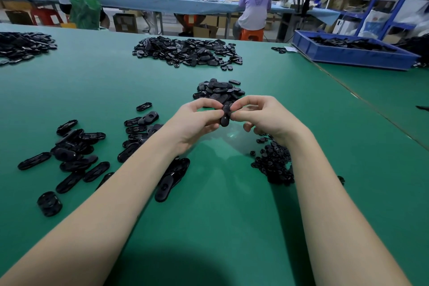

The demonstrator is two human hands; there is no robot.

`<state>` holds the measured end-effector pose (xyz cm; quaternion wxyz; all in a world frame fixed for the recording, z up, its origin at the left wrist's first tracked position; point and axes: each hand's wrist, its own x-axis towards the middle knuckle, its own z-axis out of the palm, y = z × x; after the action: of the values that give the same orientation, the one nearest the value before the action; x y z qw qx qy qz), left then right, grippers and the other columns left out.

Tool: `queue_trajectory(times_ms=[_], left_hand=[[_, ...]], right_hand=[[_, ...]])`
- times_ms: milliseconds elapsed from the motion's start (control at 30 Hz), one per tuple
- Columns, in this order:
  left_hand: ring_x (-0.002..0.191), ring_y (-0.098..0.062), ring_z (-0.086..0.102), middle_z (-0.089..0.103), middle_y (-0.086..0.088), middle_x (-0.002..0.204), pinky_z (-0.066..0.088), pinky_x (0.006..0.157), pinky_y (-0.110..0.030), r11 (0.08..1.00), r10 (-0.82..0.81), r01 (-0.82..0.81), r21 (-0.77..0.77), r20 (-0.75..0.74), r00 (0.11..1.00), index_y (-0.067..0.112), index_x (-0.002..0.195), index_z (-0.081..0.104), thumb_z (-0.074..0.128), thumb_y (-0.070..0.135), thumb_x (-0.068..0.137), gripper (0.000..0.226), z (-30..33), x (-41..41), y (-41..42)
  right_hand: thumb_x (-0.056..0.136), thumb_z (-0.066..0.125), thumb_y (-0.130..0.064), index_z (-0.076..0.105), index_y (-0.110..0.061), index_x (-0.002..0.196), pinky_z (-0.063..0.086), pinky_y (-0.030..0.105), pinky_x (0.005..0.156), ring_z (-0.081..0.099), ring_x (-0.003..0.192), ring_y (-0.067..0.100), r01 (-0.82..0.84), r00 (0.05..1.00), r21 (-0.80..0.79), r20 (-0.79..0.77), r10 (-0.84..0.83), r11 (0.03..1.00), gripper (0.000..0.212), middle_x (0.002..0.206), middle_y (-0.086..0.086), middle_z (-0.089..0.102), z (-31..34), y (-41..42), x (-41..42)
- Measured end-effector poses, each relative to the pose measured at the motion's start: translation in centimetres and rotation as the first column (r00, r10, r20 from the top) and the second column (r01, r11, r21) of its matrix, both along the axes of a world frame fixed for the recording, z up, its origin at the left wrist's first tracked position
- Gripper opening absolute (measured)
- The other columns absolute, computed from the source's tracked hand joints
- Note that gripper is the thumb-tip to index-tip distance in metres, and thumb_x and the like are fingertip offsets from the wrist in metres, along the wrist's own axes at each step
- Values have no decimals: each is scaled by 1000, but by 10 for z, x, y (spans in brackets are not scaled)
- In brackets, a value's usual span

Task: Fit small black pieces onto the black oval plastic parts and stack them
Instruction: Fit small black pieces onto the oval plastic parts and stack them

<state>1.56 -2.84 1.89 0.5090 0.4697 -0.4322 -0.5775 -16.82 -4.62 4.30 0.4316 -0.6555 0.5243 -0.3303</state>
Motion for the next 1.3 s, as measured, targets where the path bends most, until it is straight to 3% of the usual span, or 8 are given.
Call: queue_trajectory(times_ms=[200,367,600,733,900,1100,1300], left_hand=[[77,-18,72,72,-17,108,59,74,-20,998,43,-45,-42,-51,998,9,105,71,68,-8,88,24,1,0,1],[78,-21,73,76,-15,94,60,75,-22,994,58,-60,-93,-24,998,7,99,70,67,-13,86,23,1,-2,1],[79,-18,72,78,-12,94,59,72,-24,986,86,-69,-155,110,990,11,97,67,73,-7,84,23,-1,-2,1],[69,-20,71,77,-13,90,60,74,-25,983,85,-67,-172,97,992,9,98,65,73,-10,83,25,-2,-5,3],[71,-20,73,77,-8,84,60,76,-24,978,90,-63,-198,128,988,11,97,64,73,-10,83,26,-3,-7,5],[79,-11,73,77,0,83,58,82,-22,965,96,-32,-259,239,966,18,97,72,76,-6,81,29,-3,-8,6],[77,-3,71,76,9,75,53,76,-14,961,107,-26,-277,279,954,20,94,73,78,-3,80,27,-2,-8,6]], right_hand=[[85,80,-18,76,-26,79,35,15,45,52,52,6,44,999,5,-13,-44,999,10,70,-10,67,1,-2,-1],[83,83,-23,80,-31,76,35,17,46,50,57,8,86,996,44,-18,-85,995,11,79,-6,69,5,-2,-2],[80,83,-23,80,-27,77,32,17,45,44,57,10,118,993,34,-33,-117,992,6,77,-2,63,9,-4,-2],[77,84,-24,80,-29,71,31,17,44,45,64,13,147,989,48,-40,-145,988,9,73,-1,62,5,-3,2],[78,81,-19,80,-27,70,27,16,41,42,57,12,171,985,61,1,-171,983,11,69,-2,64,3,-4,3],[75,83,-19,81,-26,72,26,18,42,39,60,15,177,984,85,-3,-177,981,8,69,0,61,1,-7,3],[72,87,-24,79,-26,75,26,21,45,36,57,15,197,980,132,-9,-198,971,8,75,3,66,-1,-10,3]])
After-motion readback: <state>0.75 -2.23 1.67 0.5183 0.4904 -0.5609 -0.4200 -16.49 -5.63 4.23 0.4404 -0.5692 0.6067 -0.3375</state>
